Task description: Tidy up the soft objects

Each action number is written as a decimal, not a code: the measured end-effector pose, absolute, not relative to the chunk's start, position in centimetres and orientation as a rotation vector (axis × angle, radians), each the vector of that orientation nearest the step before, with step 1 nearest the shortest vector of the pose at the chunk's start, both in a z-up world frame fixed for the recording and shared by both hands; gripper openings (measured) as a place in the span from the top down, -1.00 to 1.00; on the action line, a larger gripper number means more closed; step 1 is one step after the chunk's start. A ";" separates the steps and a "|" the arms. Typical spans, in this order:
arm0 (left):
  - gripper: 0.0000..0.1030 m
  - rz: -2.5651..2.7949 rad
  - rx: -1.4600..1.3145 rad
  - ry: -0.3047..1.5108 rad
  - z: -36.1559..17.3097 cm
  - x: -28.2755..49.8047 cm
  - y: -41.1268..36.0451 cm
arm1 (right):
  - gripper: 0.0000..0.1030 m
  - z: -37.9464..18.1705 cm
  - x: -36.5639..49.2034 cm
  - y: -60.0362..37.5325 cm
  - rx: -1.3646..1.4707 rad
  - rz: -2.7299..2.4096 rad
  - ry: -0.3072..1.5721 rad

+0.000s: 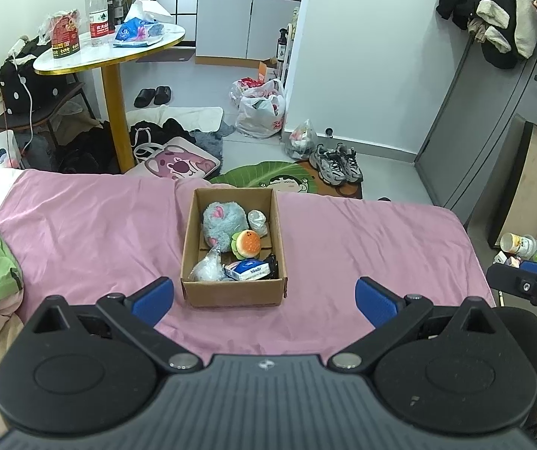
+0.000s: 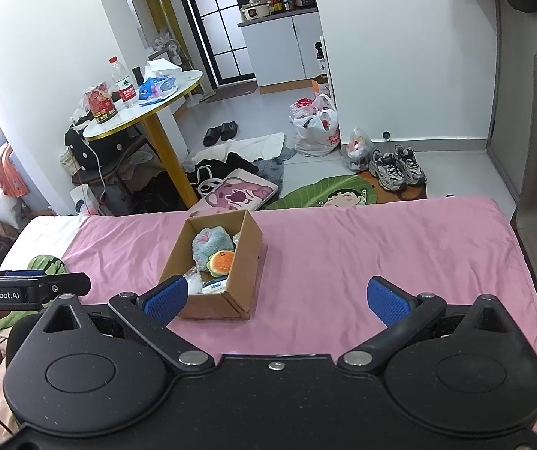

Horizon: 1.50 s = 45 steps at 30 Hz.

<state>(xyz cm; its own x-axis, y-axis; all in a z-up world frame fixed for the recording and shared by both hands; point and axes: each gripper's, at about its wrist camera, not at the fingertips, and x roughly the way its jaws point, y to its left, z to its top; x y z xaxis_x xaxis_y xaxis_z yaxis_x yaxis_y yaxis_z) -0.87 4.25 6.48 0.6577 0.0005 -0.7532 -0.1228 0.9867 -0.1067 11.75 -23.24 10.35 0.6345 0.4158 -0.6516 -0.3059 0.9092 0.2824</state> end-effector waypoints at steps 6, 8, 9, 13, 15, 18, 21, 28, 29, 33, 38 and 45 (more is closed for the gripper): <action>-0.99 0.060 -0.157 0.860 6.3 -0.7 4.2 | -1.00 10.1 11.9 -23.9 0.143 0.400 0.787; -0.99 0.055 -0.159 0.864 6.3 -0.6 4.3 | -1.00 10.0 11.9 -24.1 0.142 0.397 0.789; -0.99 0.052 -0.161 0.865 6.3 -0.5 4.3 | -1.00 10.0 12.0 -24.1 0.142 0.399 0.788; -0.99 0.055 -0.155 0.866 6.2 -0.5 4.3 | -1.00 10.0 12.0 -24.2 0.137 0.399 0.792; -0.99 0.054 -0.155 0.865 6.2 -0.5 4.2 | -1.00 10.0 12.0 -24.3 0.135 0.406 0.795; -0.99 0.062 -0.153 0.864 6.2 -0.4 4.2 | -1.00 10.0 12.1 -24.1 0.124 0.415 0.796; -0.99 0.067 -0.156 0.865 6.1 -0.3 4.4 | -1.00 10.0 12.1 -23.8 0.120 0.418 0.799; -0.99 0.073 -0.155 0.868 6.1 -0.2 4.6 | -1.00 10.1 12.1 -23.5 0.114 0.416 0.801; -0.99 0.074 -0.155 0.869 6.1 -0.3 4.7 | -1.00 10.1 12.1 -23.6 0.114 0.415 0.801; -0.99 0.071 -0.154 0.868 6.1 -0.3 4.8 | -1.00 10.1 12.1 -23.5 0.113 0.418 0.801; -0.99 0.071 -0.153 0.869 6.0 -0.2 4.8 | -1.00 10.1 12.1 -23.3 0.116 0.417 0.802; -0.99 0.076 -0.156 0.874 5.8 -0.1 5.1 | -1.00 10.0 12.1 -23.1 0.109 0.416 0.805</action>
<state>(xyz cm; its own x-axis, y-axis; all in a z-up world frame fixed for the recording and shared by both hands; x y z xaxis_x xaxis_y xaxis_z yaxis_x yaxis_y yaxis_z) -0.05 5.11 5.81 0.6399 0.0025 -0.7685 -0.1298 0.9860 -0.1048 12.07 -23.09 10.00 0.6171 0.4013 -0.6768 -0.3193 0.9139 0.2508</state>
